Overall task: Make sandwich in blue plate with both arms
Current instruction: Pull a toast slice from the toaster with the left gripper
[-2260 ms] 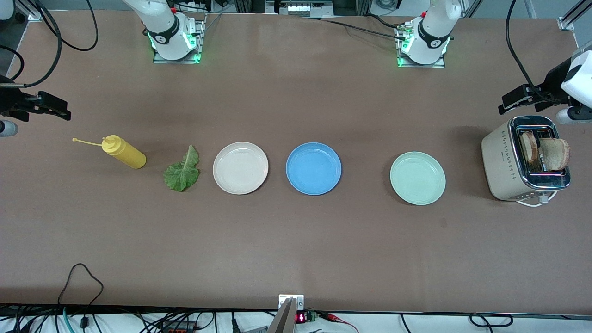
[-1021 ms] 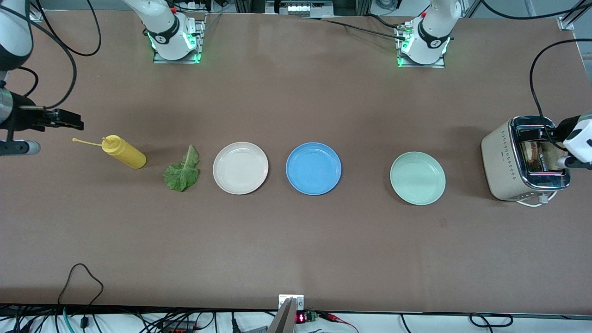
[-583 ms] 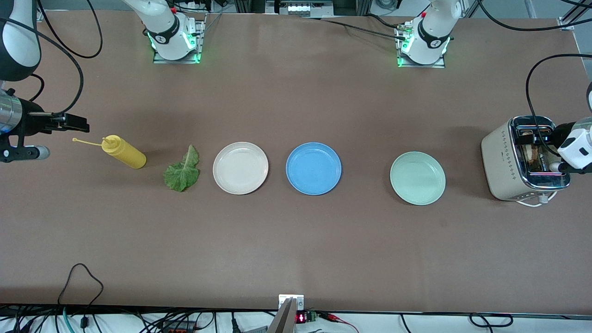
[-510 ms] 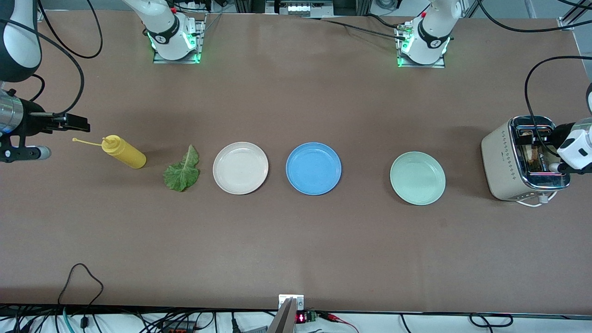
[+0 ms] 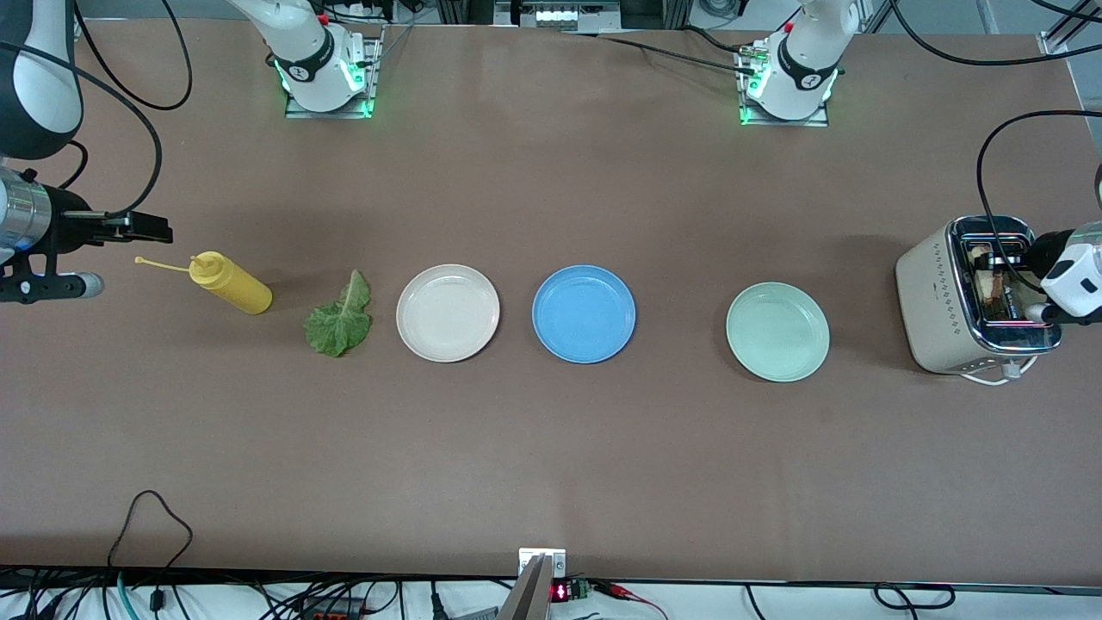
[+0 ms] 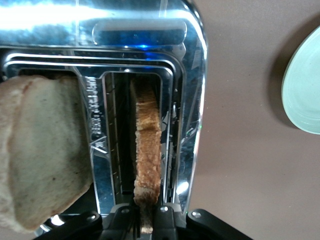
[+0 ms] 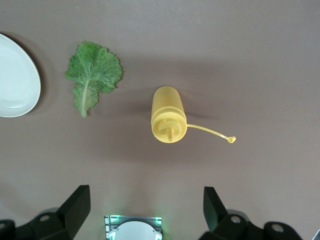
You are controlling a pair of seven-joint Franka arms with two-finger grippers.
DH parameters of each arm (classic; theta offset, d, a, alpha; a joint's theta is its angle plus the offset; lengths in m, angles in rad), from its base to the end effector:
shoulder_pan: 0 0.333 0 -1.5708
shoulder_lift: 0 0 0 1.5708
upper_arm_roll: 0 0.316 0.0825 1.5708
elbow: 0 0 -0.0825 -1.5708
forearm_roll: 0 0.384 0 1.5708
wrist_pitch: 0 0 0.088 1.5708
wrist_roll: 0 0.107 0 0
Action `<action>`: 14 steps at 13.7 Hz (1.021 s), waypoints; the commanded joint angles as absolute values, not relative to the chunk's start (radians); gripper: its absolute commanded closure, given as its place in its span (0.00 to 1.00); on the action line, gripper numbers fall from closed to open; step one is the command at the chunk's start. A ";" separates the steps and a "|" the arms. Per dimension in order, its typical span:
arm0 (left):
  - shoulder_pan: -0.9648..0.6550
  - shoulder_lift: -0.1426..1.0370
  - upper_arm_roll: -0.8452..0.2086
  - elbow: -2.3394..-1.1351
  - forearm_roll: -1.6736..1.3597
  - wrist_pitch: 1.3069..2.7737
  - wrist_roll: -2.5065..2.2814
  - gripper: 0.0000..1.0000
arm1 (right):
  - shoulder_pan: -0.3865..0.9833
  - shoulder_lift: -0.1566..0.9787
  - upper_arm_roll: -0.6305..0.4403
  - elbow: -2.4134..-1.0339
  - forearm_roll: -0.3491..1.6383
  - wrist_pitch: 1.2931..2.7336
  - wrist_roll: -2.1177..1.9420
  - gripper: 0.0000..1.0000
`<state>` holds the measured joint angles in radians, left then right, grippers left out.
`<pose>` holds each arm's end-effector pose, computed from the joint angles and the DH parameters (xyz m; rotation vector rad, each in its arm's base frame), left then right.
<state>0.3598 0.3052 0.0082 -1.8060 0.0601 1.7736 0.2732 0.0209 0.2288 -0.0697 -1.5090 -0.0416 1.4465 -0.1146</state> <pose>0.5516 0.2180 0.3528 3.0450 0.1107 -0.5213 0.5971 -0.0301 0.5123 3.0726 0.1017 -0.4559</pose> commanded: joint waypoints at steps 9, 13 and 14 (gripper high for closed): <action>0.354 0.278 -0.246 -1.417 -0.006 1.241 0.276 1.00 | 0.025 0.245 -0.064 -1.551 -0.029 1.483 -0.107 0.00; 0.298 0.350 -0.374 -1.485 -0.215 1.380 0.093 1.00 | 0.028 0.201 -0.061 -1.733 -0.026 1.720 -0.107 0.00; 0.260 0.362 -0.388 -1.505 -0.248 1.434 0.046 1.00 | 0.038 0.187 -0.060 -1.779 -0.026 1.777 -0.106 0.00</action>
